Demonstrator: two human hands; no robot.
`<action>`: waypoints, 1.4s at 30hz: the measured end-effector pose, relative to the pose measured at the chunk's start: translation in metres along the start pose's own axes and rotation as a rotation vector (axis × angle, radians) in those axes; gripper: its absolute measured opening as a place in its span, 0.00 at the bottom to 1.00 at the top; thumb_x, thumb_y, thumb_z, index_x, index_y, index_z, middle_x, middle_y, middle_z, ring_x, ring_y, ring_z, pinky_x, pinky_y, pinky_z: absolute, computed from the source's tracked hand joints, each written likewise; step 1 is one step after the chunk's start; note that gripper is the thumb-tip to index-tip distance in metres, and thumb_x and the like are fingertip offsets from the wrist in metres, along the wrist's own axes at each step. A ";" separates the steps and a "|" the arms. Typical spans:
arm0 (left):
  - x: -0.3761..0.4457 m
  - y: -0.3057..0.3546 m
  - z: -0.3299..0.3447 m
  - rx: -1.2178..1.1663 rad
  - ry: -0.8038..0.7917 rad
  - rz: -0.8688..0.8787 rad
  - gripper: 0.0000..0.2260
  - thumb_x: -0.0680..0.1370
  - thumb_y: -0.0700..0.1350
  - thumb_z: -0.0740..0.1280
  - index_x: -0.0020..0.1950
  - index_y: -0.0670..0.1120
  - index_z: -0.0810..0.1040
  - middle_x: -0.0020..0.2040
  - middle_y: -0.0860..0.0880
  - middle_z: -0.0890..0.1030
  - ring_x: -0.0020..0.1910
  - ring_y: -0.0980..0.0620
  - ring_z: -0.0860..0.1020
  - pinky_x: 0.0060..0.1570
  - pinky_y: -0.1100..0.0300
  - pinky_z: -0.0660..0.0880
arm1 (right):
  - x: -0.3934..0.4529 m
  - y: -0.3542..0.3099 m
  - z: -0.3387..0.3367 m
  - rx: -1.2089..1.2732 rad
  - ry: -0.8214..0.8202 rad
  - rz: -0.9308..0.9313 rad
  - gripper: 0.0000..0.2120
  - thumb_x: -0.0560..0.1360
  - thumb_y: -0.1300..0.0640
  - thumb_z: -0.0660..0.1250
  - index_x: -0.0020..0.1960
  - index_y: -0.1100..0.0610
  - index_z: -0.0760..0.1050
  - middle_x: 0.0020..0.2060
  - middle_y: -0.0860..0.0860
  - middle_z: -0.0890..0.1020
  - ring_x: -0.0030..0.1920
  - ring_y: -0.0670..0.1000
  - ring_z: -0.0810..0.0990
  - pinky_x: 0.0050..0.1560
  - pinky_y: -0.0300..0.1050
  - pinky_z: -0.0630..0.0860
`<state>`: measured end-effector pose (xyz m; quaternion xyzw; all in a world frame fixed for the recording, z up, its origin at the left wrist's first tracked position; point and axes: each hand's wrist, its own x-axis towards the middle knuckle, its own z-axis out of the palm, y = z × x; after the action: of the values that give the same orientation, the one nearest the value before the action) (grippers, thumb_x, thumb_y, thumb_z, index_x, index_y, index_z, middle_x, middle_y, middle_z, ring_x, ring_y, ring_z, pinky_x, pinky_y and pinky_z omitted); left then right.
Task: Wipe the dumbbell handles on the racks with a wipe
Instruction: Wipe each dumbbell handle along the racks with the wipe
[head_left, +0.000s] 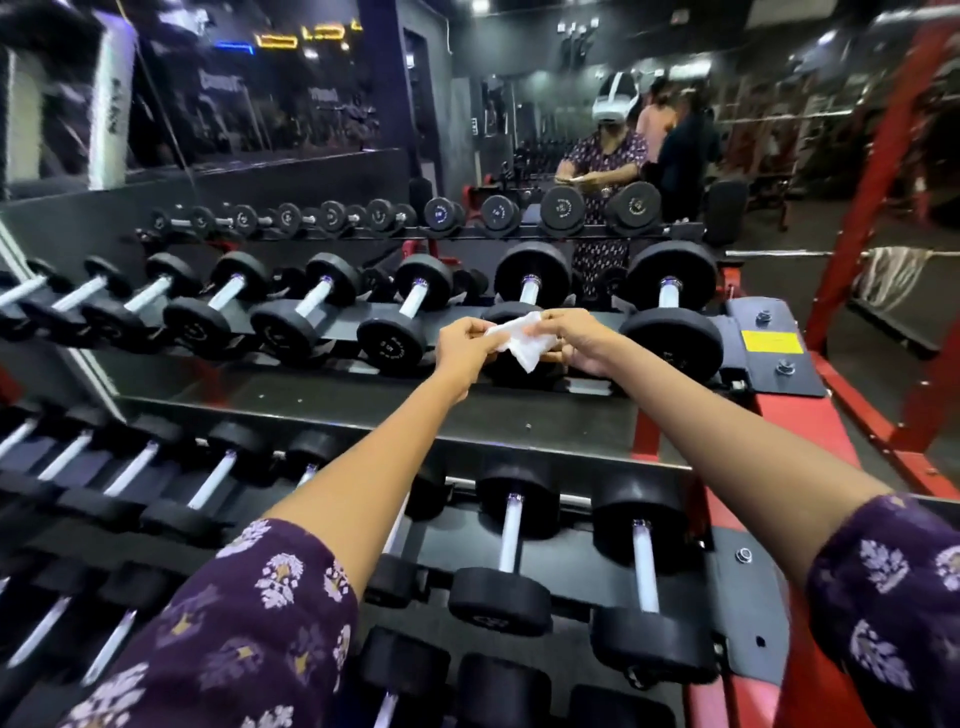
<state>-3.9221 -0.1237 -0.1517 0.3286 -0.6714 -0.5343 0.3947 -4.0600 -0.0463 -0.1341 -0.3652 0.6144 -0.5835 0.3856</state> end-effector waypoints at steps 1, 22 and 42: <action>0.010 0.000 0.001 0.016 -0.006 0.027 0.04 0.75 0.33 0.70 0.47 0.39 0.77 0.37 0.50 0.78 0.35 0.58 0.76 0.32 0.71 0.72 | 0.011 -0.001 -0.002 0.002 0.001 0.000 0.05 0.73 0.68 0.64 0.43 0.60 0.76 0.39 0.54 0.78 0.38 0.50 0.78 0.35 0.37 0.78; 0.172 -0.053 0.042 0.566 -0.160 0.220 0.49 0.70 0.64 0.71 0.79 0.42 0.50 0.79 0.46 0.53 0.77 0.49 0.53 0.75 0.48 0.54 | 0.215 -0.009 -0.040 -0.981 0.278 -0.378 0.08 0.67 0.59 0.67 0.34 0.64 0.76 0.30 0.57 0.77 0.35 0.55 0.74 0.37 0.47 0.68; 0.184 -0.097 0.054 0.432 0.161 0.935 0.13 0.77 0.47 0.61 0.47 0.43 0.84 0.45 0.50 0.85 0.43 0.53 0.82 0.39 0.59 0.76 | 0.232 0.010 -0.050 -1.186 0.041 -0.418 0.09 0.69 0.67 0.67 0.47 0.62 0.83 0.36 0.49 0.78 0.40 0.49 0.75 0.40 0.34 0.66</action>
<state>-4.0553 -0.2785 -0.2198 0.1078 -0.8091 -0.1234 0.5644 -4.2063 -0.2327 -0.1539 -0.6181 0.7564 -0.2134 -0.0165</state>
